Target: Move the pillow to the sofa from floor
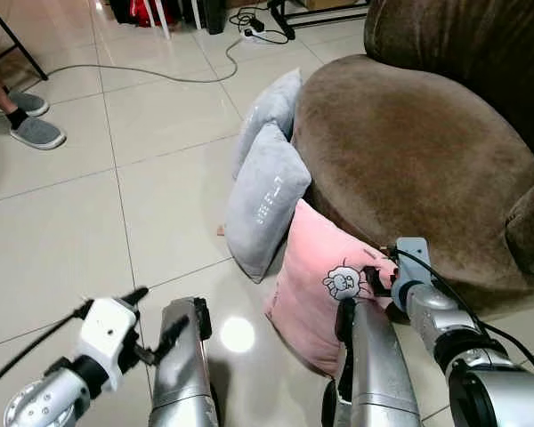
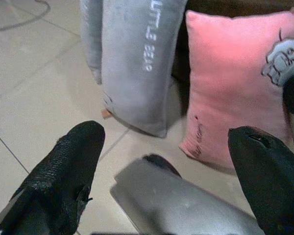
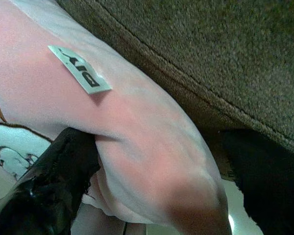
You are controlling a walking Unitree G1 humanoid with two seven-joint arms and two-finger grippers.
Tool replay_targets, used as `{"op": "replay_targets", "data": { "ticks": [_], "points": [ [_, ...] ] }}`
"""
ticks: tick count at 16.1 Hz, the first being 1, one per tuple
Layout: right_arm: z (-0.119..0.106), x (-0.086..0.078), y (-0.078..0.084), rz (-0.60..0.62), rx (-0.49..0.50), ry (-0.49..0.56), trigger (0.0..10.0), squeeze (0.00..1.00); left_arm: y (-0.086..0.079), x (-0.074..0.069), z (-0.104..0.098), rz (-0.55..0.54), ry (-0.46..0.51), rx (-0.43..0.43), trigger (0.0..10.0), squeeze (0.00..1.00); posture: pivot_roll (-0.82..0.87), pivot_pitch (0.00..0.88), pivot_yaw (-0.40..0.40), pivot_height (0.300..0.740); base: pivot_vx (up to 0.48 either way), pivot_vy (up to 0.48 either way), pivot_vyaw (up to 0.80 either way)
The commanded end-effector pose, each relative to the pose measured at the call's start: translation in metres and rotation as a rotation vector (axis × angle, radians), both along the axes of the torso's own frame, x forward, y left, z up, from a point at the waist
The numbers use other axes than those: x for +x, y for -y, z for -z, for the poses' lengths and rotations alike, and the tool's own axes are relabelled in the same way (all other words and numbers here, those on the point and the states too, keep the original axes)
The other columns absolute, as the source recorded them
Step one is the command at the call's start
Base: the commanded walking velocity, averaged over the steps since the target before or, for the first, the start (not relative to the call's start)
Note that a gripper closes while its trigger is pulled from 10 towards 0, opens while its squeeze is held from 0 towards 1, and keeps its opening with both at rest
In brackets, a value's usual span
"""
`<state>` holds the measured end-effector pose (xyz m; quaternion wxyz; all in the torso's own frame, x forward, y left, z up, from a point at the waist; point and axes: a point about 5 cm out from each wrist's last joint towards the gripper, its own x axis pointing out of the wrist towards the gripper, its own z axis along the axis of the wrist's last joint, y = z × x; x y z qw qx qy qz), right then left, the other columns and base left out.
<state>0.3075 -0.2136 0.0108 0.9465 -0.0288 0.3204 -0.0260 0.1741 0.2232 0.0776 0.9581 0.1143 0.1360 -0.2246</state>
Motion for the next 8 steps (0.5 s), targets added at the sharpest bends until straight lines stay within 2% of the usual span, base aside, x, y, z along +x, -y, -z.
{"op": "replay_targets", "data": {
  "ticks": [1,2,3,8],
  "points": [
    [-0.012,0.01,0.0,0.013,0.001,0.077,10.0,0.0,-0.002,0.005,-0.002,-0.018,0.029,-0.02,10.0,0.0,0.17,0.089,0.032,0.471,0.0,0.0,0.0],
    [-0.014,0.013,-0.004,-0.017,-0.001,0.091,10.0,0.0,0.002,0.02,-0.017,-0.013,0.082,-0.044,10.0,0.0,0.17,0.078,0.027,0.471,0.0,0.0,0.0],
    [-0.014,0.013,-0.006,-0.029,-0.019,0.088,10.0,0.0,0.008,0.028,-0.03,0.016,0.11,-0.046,10.0,0.0,0.17,0.06,0.024,0.471,0.0,0.0,0.0],
    [-0.015,0.015,-0.004,-0.022,-0.105,0.071,10.0,0.0,0.023,0.037,-0.053,0.108,0.114,-0.046,10.0,0.0,0.18,0.045,0.022,0.471,0.0,0.0,0.0]
  ]
}}
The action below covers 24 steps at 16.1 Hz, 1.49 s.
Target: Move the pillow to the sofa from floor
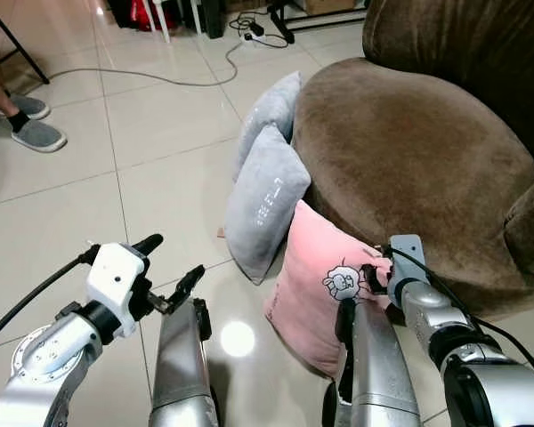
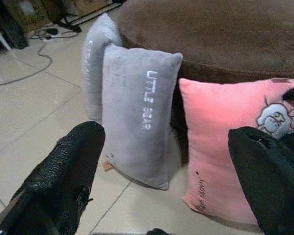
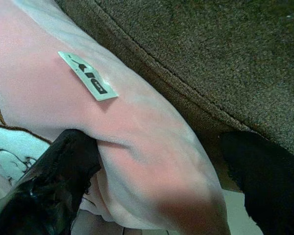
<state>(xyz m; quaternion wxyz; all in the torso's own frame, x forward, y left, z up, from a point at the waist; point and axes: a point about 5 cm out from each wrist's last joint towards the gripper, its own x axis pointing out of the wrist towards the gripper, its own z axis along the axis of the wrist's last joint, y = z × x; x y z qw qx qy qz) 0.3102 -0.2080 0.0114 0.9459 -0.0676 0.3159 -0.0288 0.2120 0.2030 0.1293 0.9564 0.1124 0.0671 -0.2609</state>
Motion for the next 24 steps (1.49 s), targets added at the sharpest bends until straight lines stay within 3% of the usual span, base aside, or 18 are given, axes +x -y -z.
{"op": "replay_targets", "data": {
  "ticks": [1,3,5,7,9,10,24],
  "points": [
    [-0.012,0.01,-0.001,-0.033,-0.03,0.039,10.0,0.0,0.009,-0.003,-0.003,0.062,-0.025,-0.012,10.0,0.0,0.18,0.046,0.024,0.471,0.0,0.0,0.0],
    [-0.009,0.009,-0.003,-0.053,-0.032,0.022,10.0,0.0,0.013,-0.005,-0.003,0.09,-0.042,-0.021,10.0,0.0,0.18,0.046,0.024,0.471,0.0,0.0,0.0],
    [0.003,0.001,-0.017,-0.18,0.008,-0.067,10.0,0.0,0.026,-0.022,0.003,0.218,-0.17,-0.037,10.0,0.0,0.18,0.052,0.026,0.471,0.0,0.0,0.0],
    [0.001,0.003,-0.026,-0.189,0.103,-0.04,7.7,0.0,0.022,-0.021,0.003,0.202,-0.171,-0.035,10.0,0.0,0.18,0.059,0.027,0.471,0.0,0.0,0.0],
    [0.005,0.0,-0.036,-0.245,0.134,-0.069,1.4,0.0,0.019,-0.02,0.001,0.202,-0.187,-0.035,10.0,0.0,0.19,0.066,0.029,0.471,0.0,0.0,0.0],
    [0.008,-0.003,-0.04,-0.273,0.138,-0.091,0.0,0.0,0.018,-0.021,0.0,0.208,-0.201,-0.03,10.0,0.0,0.19,0.069,0.03,0.471,0.0,0.0,0.0],
    [0.011,-0.005,-0.044,-0.203,0.146,-0.054,0.0,0.0,0.011,-0.021,0.008,0.21,-0.216,0.015,10.0,0.0,0.19,0.068,0.036,0.471,0.0,0.0,0.0]
  ]
}}
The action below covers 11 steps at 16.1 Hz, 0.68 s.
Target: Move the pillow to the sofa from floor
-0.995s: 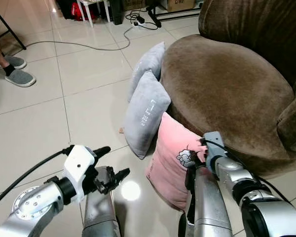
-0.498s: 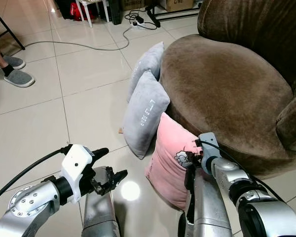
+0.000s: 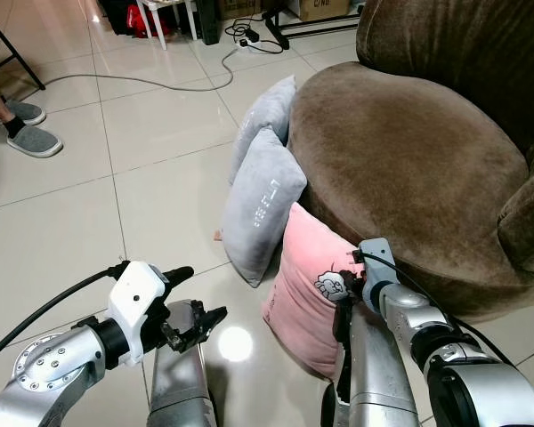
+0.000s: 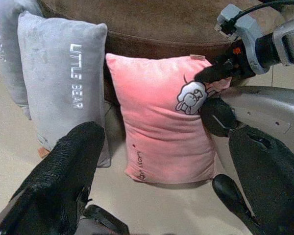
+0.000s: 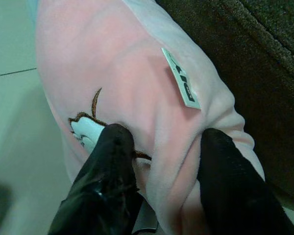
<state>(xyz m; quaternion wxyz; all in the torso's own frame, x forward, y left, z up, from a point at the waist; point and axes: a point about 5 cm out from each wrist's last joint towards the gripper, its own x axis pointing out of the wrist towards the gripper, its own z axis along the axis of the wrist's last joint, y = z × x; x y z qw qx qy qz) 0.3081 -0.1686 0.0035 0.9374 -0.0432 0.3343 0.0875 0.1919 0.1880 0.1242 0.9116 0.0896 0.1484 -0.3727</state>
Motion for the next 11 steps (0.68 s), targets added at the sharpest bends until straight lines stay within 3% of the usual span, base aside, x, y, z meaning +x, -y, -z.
{"op": "replay_targets", "data": {
  "ticks": [1,8,11],
  "points": [
    [0.0032,-0.0029,-0.005,0.001,0.026,-0.002,0.0,0.0,-0.0039,-0.0016,0.0035,-0.004,-0.013,0.024,10.0,0.0,0.19,0.068,0.036,0.471,0.0,0.0,0.0],
    [0.0058,-0.0057,-0.0065,-0.001,0.049,-0.004,0.0,0.0,-0.0042,-0.0024,0.006,-0.004,-0.007,0.03,10.0,0.0,0.2,0.066,0.036,0.471,0.0,0.0,0.0],
    [0.0037,-0.0047,-0.0126,-0.042,0.101,0.016,0.0,0.0,-0.0043,-0.0023,0.0063,-0.005,-0.005,0.031,10.0,0.0,0.21,0.058,0.042,0.471,0.0,0.0,0.0]
  ]
}}
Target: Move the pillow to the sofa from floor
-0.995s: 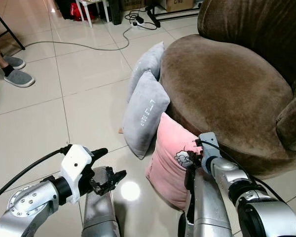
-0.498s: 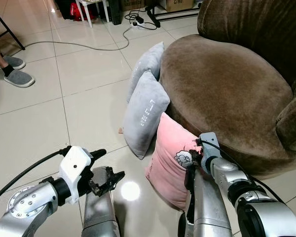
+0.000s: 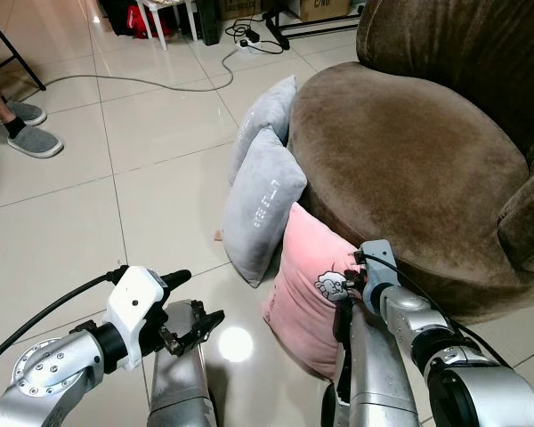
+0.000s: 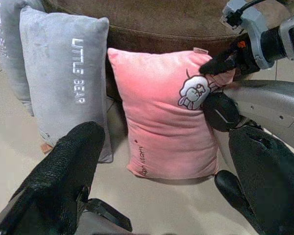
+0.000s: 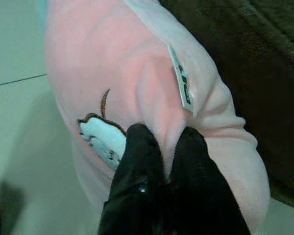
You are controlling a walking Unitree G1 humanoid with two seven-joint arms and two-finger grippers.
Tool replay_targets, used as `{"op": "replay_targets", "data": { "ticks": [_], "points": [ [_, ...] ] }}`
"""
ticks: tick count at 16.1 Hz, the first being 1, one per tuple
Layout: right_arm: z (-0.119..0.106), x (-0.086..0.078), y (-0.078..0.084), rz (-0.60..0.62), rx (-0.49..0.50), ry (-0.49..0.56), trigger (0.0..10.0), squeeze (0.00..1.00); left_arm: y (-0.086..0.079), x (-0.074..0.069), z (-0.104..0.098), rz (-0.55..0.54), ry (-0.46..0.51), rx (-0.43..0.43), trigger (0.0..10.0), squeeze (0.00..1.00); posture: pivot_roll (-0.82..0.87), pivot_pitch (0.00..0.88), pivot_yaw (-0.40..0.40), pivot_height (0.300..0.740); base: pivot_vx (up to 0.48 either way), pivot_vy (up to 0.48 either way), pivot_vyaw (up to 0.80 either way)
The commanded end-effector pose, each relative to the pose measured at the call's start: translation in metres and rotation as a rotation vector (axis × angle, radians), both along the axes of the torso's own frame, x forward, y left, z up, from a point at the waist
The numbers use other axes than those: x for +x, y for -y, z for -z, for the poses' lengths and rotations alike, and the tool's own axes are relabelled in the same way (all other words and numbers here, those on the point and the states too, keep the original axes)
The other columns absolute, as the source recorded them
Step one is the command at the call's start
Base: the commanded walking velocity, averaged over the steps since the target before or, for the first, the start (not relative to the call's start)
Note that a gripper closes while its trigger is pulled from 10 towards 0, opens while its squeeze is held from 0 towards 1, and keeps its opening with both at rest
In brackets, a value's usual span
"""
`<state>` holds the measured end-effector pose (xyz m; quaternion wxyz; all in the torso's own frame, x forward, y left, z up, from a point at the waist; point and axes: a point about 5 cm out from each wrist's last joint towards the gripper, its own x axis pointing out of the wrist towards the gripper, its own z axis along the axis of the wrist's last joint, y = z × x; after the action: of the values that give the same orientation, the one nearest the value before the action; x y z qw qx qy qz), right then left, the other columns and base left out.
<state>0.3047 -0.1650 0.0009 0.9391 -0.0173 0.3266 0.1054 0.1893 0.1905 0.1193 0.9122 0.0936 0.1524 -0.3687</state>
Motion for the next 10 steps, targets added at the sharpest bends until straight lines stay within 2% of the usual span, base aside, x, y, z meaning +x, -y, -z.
{"op": "replay_targets", "data": {
  "ticks": [1,4,6,8,10],
  "points": [
    [0.0,-0.002,-0.013,-0.064,0.093,0.025,0.0,0.0,-0.002,0.0,0.001,0.001,-0.001,0.018,10.0,0.0,0.2,0.054,0.042,0.471,0.0,0.0,0.0],
    [-0.007,-0.005,-0.019,-0.204,0.258,0.091,0.0,0.0,-0.002,-0.005,0.0,-0.032,0.006,0.005,10.0,0.0,0.19,0.028,0.038,0.471,0.0,0.0,0.0],
    [-0.014,-0.005,-0.018,-0.234,0.336,0.135,0.0,0.0,-0.001,-0.005,0.001,-0.047,0.007,-0.005,10.0,0.0,0.18,0.012,0.036,0.471,0.0,0.0,0.0],
    [-0.031,-0.004,-0.014,-0.215,0.474,0.234,0.0,0.0,0.001,-0.009,0.004,-0.067,0.008,-0.011,10.0,0.0,0.17,0.0,0.029,0.471,0.0,0.0,0.0],
    [-0.055,-0.003,-0.007,-0.131,0.573,0.327,0.0,0.0,0.0,-0.011,0.004,-0.1,0.025,-0.02,10.0,0.0,0.15,0.0,0.023,0.471,0.0,0.0,0.0]
  ]
}}
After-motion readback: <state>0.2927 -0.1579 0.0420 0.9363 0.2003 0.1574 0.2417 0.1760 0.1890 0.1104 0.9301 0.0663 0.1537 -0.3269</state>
